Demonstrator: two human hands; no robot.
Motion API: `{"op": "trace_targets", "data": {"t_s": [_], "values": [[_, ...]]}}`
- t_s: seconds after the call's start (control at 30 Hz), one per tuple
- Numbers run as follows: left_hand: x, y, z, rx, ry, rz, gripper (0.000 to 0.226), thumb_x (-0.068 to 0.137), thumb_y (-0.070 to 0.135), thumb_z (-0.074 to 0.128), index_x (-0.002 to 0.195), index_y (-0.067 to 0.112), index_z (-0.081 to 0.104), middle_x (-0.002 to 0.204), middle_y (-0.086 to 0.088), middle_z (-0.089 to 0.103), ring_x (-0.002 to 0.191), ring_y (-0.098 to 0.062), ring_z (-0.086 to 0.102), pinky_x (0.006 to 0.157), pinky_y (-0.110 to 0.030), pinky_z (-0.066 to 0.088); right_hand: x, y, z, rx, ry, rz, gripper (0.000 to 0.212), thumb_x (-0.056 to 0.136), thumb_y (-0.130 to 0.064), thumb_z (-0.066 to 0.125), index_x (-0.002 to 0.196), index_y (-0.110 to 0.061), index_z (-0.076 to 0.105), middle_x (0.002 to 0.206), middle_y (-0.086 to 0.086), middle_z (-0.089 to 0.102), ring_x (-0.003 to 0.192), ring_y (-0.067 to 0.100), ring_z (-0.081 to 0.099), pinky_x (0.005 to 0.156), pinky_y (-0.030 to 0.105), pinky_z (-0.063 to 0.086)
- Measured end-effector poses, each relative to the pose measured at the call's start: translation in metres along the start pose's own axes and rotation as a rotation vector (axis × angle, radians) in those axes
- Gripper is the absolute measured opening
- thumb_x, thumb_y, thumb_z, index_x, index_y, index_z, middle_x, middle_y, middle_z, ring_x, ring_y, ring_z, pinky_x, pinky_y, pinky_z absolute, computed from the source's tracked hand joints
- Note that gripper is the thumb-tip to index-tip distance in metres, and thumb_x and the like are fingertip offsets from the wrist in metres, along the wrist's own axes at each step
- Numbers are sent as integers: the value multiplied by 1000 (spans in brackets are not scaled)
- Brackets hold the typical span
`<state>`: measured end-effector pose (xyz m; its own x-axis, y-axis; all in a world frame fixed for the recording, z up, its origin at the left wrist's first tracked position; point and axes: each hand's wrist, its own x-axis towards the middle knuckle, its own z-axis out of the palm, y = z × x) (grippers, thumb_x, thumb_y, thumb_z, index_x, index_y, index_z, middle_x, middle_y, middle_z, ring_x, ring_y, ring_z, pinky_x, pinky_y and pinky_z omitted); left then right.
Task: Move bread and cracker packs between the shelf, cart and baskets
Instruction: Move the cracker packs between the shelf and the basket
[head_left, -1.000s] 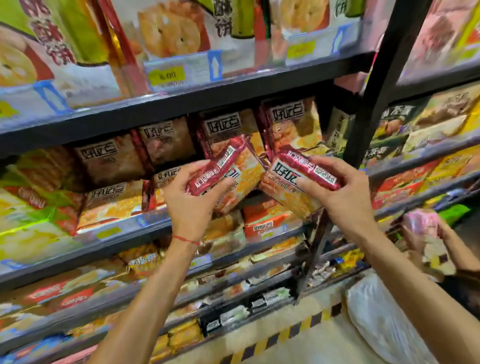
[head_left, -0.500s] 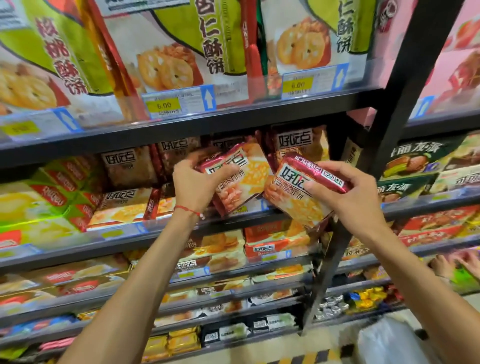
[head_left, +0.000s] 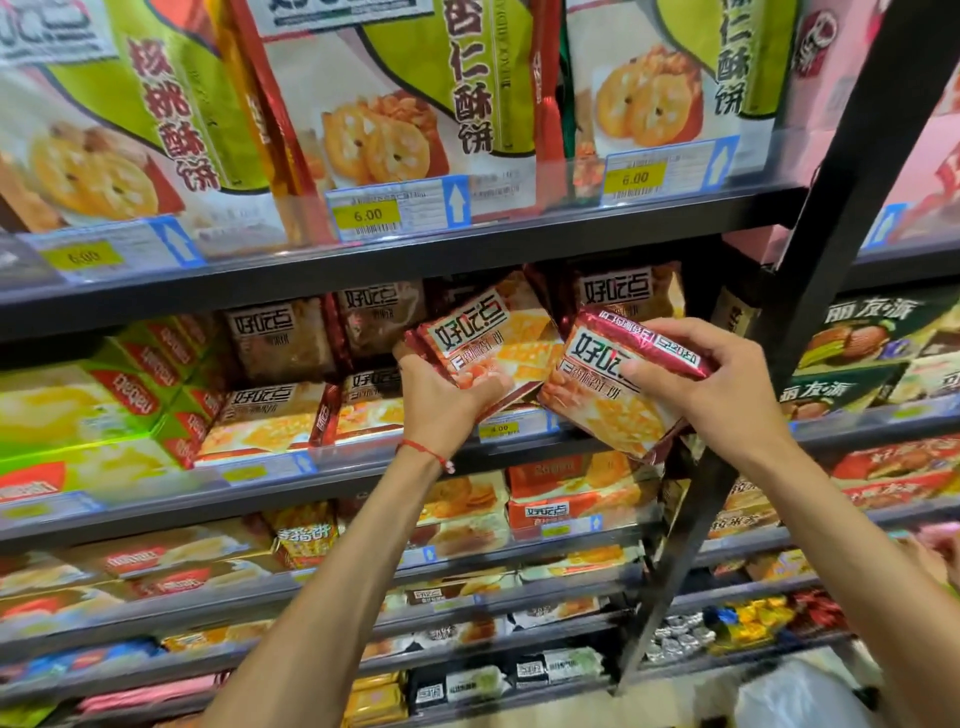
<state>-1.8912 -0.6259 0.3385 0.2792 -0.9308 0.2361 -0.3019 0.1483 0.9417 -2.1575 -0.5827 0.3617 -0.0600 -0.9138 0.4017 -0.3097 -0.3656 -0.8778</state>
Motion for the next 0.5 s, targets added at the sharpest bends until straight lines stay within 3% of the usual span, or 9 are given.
{"op": "trace_targets", "data": {"t_s": [0.13, 0.27, 0.4, 0.5], "values": [[-2, 1, 3, -13, 98, -9, 74, 64, 22, 97, 117, 19, 45, 111, 5, 64, 99, -11, 66, 90, -33, 57, 1, 2, 3, 14, -66, -4, 55, 78, -40, 85, 128, -26, 69, 121, -7, 71, 107, 10, 72, 81, 35, 65], [-5, 1, 11, 64, 47, 27, 59, 78, 15, 87, 120, 22, 46, 110, 7, 63, 101, -11, 64, 91, -28, 52, 4, 1, 2, 45, -103, 17, 48, 80, -32, 87, 125, -28, 70, 120, -8, 72, 107, 11, 73, 82, 37, 65], [-2, 0, 15, 147, -27, 23, 60, 79, 14, 83, 128, 19, 48, 118, 0, 65, 107, -17, 65, 97, -42, 56, 6, 2, 0, 32, -146, 23, 46, 79, -33, 87, 122, -30, 71, 119, -10, 72, 106, 10, 73, 81, 37, 65], [-1, 3, 17, 199, -39, -14, 78, 65, 40, 92, 125, 18, 48, 122, -2, 61, 114, -22, 61, 97, -45, 56, 7, 4, -3, 20, -153, 18, 46, 79, -35, 86, 122, -31, 70, 119, -11, 71, 106, 9, 73, 81, 36, 65]]}}
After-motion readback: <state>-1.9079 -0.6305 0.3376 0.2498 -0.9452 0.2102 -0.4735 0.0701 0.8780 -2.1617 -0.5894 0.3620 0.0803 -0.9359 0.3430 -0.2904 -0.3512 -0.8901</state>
